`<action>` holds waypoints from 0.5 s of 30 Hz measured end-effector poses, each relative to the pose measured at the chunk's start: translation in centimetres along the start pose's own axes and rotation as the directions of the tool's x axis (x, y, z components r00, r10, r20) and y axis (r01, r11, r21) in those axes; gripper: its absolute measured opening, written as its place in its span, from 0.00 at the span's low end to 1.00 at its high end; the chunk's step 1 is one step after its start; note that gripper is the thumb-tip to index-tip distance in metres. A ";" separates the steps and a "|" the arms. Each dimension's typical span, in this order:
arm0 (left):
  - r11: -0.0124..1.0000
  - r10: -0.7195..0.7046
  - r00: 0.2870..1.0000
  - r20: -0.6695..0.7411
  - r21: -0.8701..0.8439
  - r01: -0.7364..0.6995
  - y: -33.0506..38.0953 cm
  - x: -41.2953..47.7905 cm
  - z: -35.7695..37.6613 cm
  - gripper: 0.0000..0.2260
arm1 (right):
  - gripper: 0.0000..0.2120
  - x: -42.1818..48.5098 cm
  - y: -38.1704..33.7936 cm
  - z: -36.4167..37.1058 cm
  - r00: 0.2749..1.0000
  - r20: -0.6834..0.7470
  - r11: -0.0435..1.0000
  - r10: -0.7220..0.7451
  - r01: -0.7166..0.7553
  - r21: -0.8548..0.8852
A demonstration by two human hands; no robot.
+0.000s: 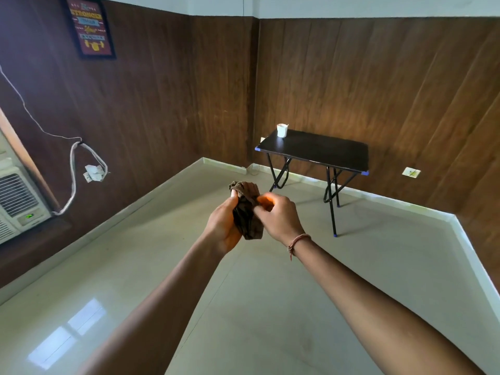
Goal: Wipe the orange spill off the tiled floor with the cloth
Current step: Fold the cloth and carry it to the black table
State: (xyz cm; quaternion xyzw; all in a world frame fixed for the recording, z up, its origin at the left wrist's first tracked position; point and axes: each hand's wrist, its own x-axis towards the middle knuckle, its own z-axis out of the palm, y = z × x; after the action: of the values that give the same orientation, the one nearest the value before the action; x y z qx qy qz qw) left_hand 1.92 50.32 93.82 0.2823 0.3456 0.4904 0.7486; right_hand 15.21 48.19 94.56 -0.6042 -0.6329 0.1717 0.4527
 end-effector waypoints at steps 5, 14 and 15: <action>1.000 -0.001 1.000 -0.017 0.014 0.001 0.0 1.4 -0.1 0.17 | 0.06 1.3 1.0 -0.6 0.953 -0.024 0.869 0.301 -0.264 0.419; 0.996 -0.084 0.995 0.047 0.025 0.083 -2.7 5.3 2.8 0.27 | 0.07 2.4 3.9 -2.6 0.995 0.101 0.999 0.019 -0.023 0.035; 0.995 -0.090 0.994 0.057 0.049 0.088 -3.1 6.1 3.4 0.29 | 0.08 2.7 4.8 -2.9 0.996 0.092 0.998 0.015 -0.020 0.051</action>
State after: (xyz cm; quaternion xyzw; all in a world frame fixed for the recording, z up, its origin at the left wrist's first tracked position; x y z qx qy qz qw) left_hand 7.96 54.61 92.03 0.2983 0.3468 0.4398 0.7729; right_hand 20.76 50.76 93.46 -0.5891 -0.6430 0.2195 0.4374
